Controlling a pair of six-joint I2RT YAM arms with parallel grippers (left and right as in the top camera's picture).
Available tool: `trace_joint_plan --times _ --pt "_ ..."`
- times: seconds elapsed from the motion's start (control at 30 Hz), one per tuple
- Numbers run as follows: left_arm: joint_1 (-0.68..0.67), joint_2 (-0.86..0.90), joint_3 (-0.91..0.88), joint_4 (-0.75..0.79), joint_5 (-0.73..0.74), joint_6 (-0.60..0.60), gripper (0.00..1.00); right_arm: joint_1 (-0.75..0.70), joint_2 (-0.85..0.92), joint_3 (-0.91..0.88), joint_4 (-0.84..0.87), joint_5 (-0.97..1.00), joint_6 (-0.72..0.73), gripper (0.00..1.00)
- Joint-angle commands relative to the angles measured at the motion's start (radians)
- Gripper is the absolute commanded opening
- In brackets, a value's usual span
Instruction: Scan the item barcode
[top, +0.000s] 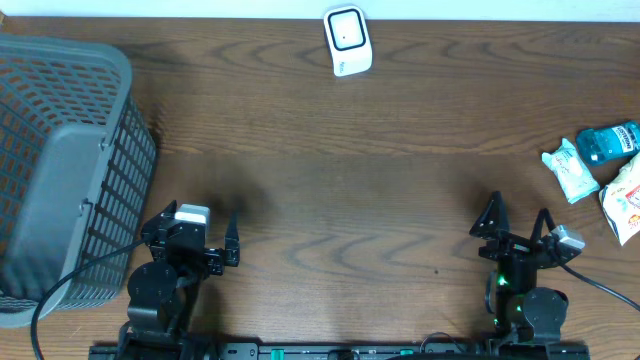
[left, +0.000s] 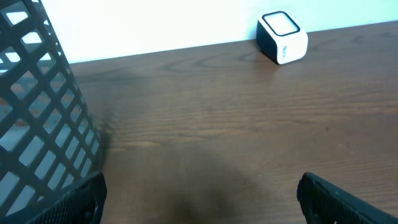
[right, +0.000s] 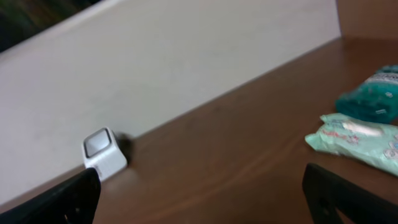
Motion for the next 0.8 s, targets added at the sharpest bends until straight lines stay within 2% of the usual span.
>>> trace_joint_plan --times 0.0,0.77 --pt "0.0 -0.002 -0.001 0.001 -0.002 -0.001 0.98 0.0 -0.007 -0.002 -0.054 0.012 0.006 0.99" --pt "0.0 -0.002 -0.001 0.001 -0.002 -0.001 0.98 -0.013 -0.007 -0.002 -0.047 0.012 -0.024 0.99"
